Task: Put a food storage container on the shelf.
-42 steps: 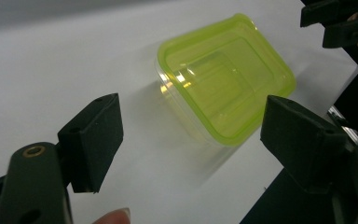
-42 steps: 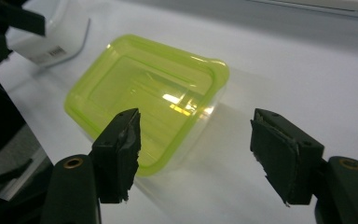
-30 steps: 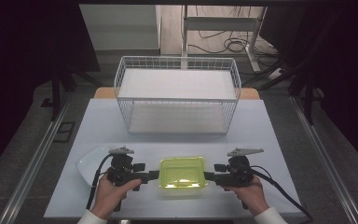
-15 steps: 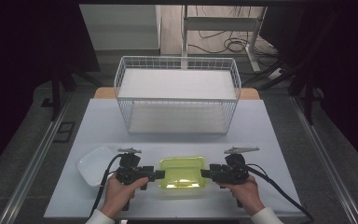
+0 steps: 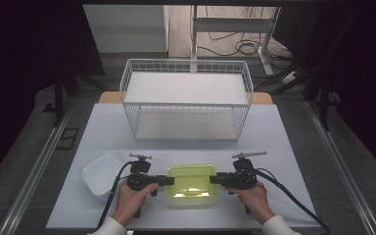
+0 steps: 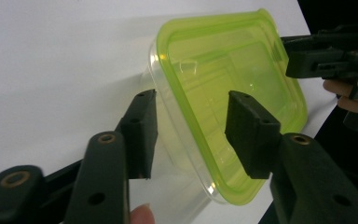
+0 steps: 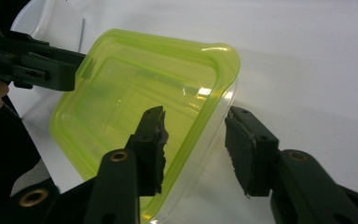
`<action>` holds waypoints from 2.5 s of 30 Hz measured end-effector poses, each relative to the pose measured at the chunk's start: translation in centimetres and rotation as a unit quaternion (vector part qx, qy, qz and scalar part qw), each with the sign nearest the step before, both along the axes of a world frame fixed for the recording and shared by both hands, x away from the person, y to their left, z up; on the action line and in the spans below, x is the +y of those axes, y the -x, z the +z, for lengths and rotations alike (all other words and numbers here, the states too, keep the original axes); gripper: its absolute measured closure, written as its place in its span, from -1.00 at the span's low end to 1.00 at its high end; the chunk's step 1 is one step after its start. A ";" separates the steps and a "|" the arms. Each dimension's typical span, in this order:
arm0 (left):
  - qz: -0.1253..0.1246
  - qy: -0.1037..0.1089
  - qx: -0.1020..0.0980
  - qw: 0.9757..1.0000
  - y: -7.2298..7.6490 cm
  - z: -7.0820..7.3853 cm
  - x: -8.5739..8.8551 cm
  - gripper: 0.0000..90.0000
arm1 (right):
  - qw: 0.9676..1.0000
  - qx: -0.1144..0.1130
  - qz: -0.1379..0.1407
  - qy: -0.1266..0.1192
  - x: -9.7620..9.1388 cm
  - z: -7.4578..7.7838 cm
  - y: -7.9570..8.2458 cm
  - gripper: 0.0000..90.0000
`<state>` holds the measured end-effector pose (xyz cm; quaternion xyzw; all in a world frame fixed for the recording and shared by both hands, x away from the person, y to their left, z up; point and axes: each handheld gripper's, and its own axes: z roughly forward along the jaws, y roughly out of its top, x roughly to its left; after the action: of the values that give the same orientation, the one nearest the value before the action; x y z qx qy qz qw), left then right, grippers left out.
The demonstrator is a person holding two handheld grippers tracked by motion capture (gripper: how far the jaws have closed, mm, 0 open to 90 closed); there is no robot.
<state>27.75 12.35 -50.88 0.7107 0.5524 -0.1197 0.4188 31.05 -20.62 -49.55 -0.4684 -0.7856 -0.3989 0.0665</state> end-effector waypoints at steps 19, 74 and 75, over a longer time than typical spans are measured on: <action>0.002 0.015 -0.012 1.000 0.9 0.4 -0.8 0.72 | 0.998 0.022 -0.027 -0.048 -1.1 0.5 0.5 0.75; -0.010 0.019 -0.197 0.980 -1.1 13.8 -0.5 0.75 | 0.976 -0.196 0.025 -0.091 -2.2 13.7 -0.5 0.73; -0.010 0.019 -0.197 0.980 -1.1 13.8 -0.5 0.75 | 0.976 -0.196 0.025 -0.091 -2.2 13.7 -0.5 0.73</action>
<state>28.82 11.80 -37.04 0.7177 0.4492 0.0081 0.5320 31.55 -22.85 -35.86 -0.3534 -0.7554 -0.5505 -0.0362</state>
